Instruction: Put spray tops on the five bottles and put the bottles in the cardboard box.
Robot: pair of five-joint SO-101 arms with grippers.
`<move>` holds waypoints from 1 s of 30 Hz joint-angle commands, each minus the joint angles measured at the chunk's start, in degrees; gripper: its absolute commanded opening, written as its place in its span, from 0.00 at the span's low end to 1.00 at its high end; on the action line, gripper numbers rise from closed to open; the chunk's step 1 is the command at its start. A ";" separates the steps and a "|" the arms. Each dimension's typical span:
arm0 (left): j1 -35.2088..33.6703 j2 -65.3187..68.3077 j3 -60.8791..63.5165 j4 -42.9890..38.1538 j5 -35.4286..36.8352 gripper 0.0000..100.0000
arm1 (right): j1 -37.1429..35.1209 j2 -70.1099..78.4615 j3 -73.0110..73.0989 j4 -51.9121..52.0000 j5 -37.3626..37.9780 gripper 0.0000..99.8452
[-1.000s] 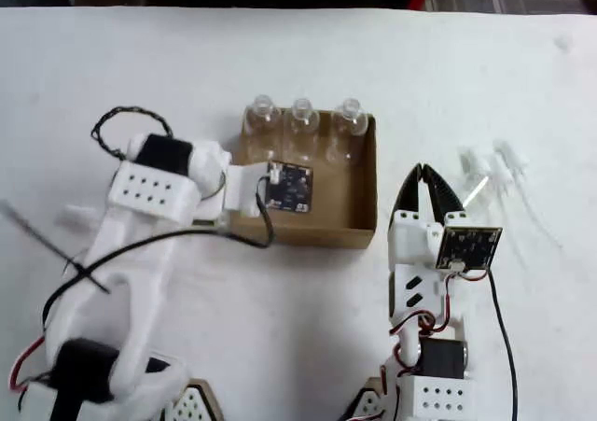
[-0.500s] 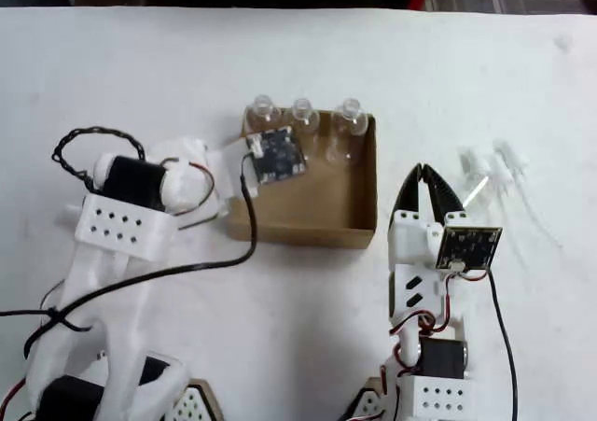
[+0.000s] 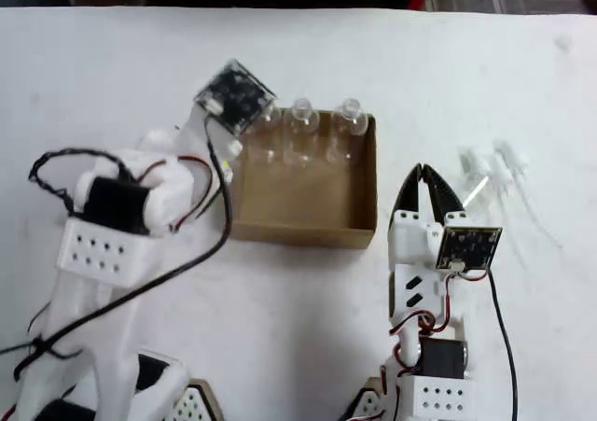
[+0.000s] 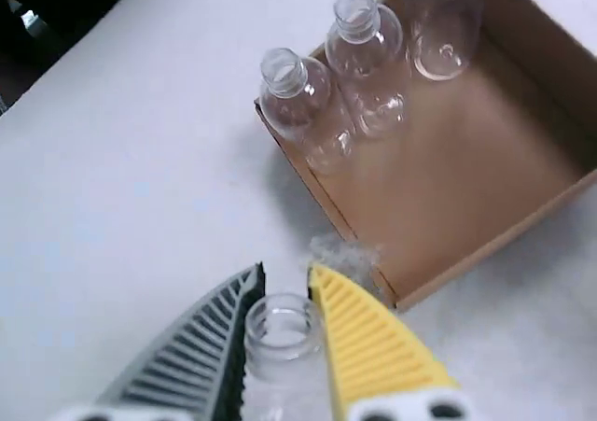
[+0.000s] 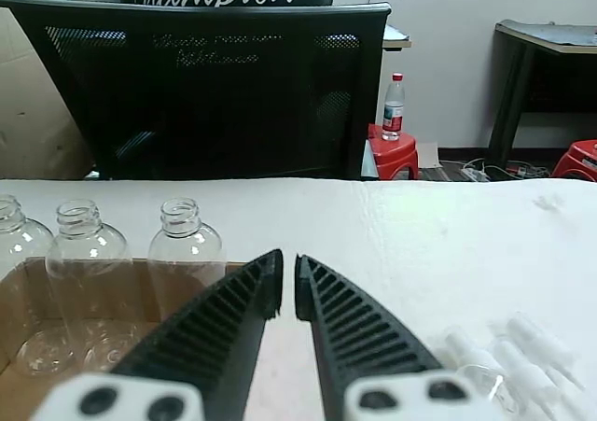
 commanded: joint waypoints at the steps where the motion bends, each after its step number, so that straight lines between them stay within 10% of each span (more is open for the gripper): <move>1: 0.22 -9.27 11.25 -10.37 2.99 0.02 | -0.40 -0.31 0.44 -0.04 0.70 0.02; 19: -3.03 -48.04 44.40 -41.85 25.23 0.02 | -0.84 -0.31 0.44 0.04 0.70 0.02; 30: 9.98 -36.62 48.88 -66.90 25.14 0.02 | -2.86 -0.31 0.44 0.66 6.15 0.02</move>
